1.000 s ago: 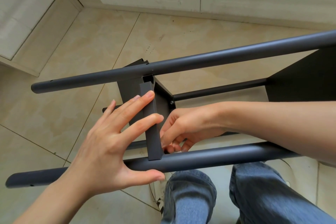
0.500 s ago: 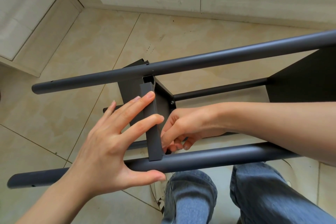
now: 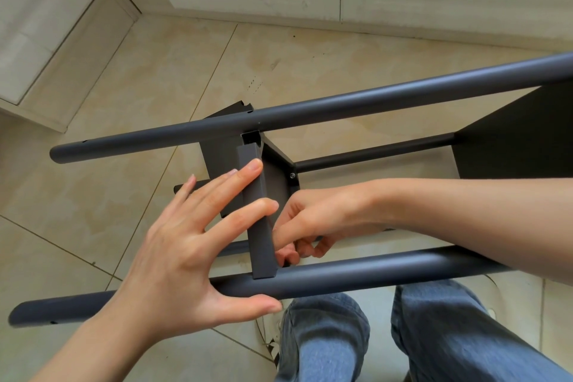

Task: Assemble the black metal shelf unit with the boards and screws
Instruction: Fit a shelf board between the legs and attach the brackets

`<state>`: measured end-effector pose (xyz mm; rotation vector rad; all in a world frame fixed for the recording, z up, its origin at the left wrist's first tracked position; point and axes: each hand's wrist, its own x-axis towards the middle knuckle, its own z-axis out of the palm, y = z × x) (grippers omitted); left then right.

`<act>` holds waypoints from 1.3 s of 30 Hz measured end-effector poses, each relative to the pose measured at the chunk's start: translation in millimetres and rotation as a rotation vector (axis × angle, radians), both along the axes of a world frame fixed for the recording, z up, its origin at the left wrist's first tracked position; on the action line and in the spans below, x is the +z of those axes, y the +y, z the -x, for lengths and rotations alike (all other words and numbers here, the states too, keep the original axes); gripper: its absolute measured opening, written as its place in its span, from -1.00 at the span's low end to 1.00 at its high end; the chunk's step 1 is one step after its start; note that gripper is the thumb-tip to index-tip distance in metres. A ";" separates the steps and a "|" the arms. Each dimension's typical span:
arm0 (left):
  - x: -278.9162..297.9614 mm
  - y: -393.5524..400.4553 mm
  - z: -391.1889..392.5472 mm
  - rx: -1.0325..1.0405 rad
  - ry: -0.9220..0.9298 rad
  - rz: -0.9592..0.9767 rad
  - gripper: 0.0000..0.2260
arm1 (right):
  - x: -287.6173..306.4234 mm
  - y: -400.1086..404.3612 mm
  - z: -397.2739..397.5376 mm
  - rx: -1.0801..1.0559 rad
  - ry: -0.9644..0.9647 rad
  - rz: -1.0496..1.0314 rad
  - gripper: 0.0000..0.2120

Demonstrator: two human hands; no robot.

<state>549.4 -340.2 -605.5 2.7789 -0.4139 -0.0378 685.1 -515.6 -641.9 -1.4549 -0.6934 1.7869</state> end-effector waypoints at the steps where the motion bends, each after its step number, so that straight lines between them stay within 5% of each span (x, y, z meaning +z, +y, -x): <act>1: 0.0 -0.2 0.2 -0.001 -0.003 -0.001 -0.24 | 0.8 -0.5 -1.1 -0.008 0.024 -0.003 -0.78; 33: 1.8 -2.9 0.1 -0.009 -0.001 0.040 -0.27 | -5.8 1.0 -1.1 -0.006 0.063 0.044 -0.81; 39: 0.3 -3.7 2.8 -0.010 -0.001 0.059 -0.27 | -6.1 -2.9 0.1 -0.050 0.152 -0.015 -0.95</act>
